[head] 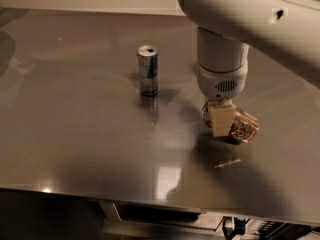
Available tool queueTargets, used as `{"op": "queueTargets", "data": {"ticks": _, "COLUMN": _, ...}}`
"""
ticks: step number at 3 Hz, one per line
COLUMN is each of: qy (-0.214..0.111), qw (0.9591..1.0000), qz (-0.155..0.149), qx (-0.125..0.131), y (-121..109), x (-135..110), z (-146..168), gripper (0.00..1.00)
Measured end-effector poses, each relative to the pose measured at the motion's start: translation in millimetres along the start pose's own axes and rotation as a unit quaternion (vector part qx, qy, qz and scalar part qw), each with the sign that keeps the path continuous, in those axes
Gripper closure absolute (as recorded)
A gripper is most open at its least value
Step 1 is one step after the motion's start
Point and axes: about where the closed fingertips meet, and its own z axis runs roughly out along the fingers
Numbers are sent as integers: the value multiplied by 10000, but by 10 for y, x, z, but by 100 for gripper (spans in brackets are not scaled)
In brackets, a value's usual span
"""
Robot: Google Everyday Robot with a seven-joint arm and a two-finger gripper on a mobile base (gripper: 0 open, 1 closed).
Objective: Knock orange can over
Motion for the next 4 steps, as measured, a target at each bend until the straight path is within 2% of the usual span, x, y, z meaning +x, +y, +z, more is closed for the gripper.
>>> {"op": "queueTargets", "data": {"ticks": 1, "qy": 40, "qw": 9998, "qz": -167, "qx": -134, "y": 54, "x": -28, "z": 79, "gripper": 37}}
{"op": "queueTargets", "data": {"ticks": 2, "qy": -107, "qw": 9996, "qz": -83, "qx": -240, "y": 74, "x": -4, "z": 119, "gripper": 12}}
{"op": "queueTargets", "data": {"ticks": 3, "qy": -158, "qw": 9998, "qz": -90, "qx": -120, "y": 23, "x": -39, "z": 119, "gripper": 0}}
{"op": "queueTargets", "data": {"ticks": 4, "qy": -163, "qw": 9998, "qz": -89, "qx": -107, "y": 18, "x": -42, "z": 119, "gripper": 0}}
